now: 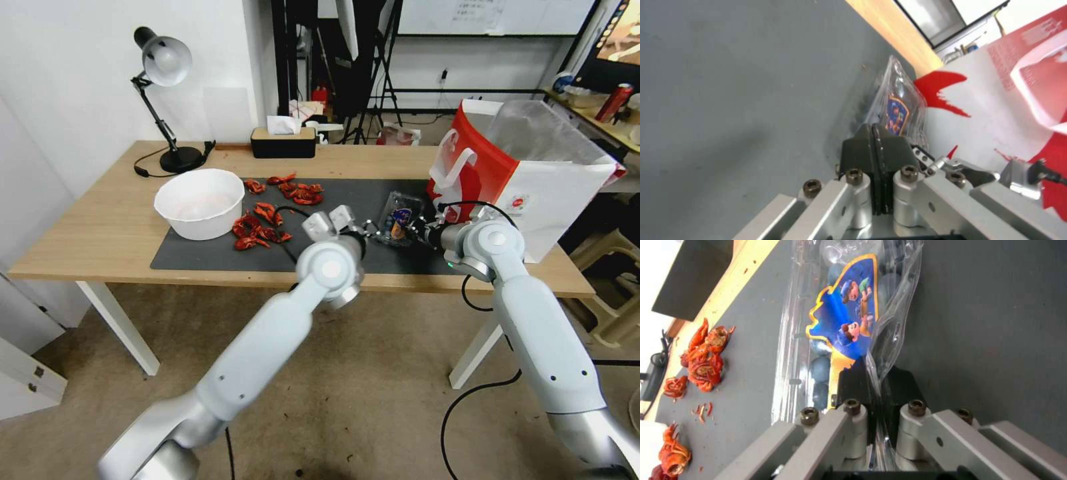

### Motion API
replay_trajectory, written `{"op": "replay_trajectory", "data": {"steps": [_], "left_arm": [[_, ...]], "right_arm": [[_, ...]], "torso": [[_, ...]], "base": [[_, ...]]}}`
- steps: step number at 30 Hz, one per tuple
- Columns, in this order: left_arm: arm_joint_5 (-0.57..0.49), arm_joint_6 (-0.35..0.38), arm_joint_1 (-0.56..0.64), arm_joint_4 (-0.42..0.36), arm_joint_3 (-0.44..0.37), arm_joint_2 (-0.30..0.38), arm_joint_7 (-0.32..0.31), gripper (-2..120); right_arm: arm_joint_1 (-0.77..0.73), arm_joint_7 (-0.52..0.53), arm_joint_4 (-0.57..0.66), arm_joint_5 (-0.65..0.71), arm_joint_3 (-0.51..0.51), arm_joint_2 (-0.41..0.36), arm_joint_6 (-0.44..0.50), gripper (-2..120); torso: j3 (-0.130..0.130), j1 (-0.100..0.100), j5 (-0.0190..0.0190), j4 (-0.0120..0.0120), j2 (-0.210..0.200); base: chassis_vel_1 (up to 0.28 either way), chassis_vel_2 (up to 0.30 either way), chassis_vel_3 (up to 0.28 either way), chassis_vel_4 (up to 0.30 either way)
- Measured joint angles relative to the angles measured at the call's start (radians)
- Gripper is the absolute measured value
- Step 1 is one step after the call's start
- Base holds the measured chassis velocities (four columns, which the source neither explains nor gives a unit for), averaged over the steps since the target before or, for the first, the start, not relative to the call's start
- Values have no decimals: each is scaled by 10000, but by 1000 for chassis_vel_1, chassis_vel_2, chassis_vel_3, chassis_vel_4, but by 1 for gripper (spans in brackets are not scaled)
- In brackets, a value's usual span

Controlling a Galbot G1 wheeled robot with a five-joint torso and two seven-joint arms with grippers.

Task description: Close the takeout container lid, then place the container into the takeout bag.

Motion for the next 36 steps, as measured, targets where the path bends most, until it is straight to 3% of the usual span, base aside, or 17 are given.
{"op": "replay_trajectory", "data": {"steps": [16, 23, 28, 31, 36], "left_arm": [[825, 118, 1507, -1787, -682, 851, 311, 0], [1335, 285, 2243, -2609, -1068, 1347, 641, 22], [2426, 306, 3131, -3178, -1444, 1767, 1317, 40], [3691, 202, 3985, -3515, -1804, 2058, 1990, 55], [4377, 137, 4706, -3803, -2198, 2217, 2401, 69]], "right_arm": [[-282, -242, 331, -47, 73, 1, 150, 0], [-414, -900, 535, -540, 25, -20, 449, 0], [-546, -1868, 882, -1266, -34, -88, 777, 0], [-693, -2603, 1273, -1923, -86, -204, 1069, 0], [-861, -3078, 1745, -2378, -92, -364, 1311, 0]], "torso": [[1, 1, 4, -3, -1], [3, 2, 7, 3, -2], [1, 2, 3, 4, -1], [1, 2, 2, 3, -1], [0, 1, 2, 2, -1]], "base": [[0, 0, 0, 0], [0, 0, 0, 0], [0, 0, 0, 0], [0, 0, 0, 0], [0, 0, 0, 0]]}}
